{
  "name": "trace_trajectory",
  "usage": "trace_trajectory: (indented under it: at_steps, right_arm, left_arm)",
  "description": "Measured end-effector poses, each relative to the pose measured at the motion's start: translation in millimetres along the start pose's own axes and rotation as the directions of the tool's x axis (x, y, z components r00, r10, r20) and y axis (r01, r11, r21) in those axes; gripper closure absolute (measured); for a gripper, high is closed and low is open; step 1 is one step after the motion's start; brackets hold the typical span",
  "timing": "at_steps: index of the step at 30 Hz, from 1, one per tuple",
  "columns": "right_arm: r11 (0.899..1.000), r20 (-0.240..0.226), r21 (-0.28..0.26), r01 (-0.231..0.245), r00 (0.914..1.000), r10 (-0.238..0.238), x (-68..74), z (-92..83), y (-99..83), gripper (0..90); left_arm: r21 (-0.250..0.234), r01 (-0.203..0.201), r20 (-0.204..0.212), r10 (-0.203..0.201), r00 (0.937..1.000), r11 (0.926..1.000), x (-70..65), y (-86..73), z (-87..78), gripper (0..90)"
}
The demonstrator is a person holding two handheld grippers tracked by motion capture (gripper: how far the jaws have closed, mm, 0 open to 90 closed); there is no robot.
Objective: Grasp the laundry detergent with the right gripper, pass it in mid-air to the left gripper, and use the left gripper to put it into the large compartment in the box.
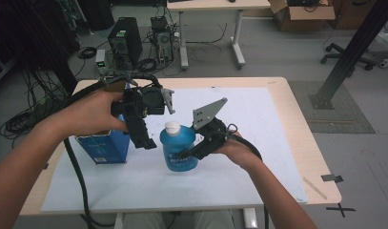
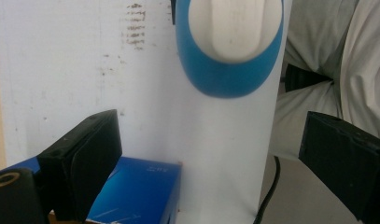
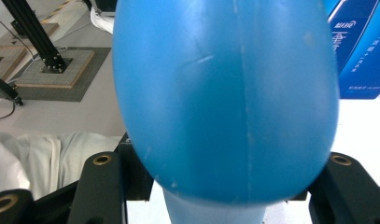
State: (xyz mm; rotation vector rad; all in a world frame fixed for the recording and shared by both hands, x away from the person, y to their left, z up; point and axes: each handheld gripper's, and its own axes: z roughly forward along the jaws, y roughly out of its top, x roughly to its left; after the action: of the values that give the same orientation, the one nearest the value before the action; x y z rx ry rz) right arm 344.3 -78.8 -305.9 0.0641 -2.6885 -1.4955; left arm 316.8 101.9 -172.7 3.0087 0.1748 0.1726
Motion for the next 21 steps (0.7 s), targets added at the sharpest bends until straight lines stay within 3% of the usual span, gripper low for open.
trace_trajectory:
  at_steps: [21]
  right_arm:
    - [1.000, -0.028, 0.013, 0.005, 0.9996, -0.005, -7.1, 17.8, 13.7, 42.5]
  left_arm:
    - [0.005, -0.016, 0.023, 0.016, 0.9996, 0.9999, 0.0, 14.5, 12.1, 6.5]
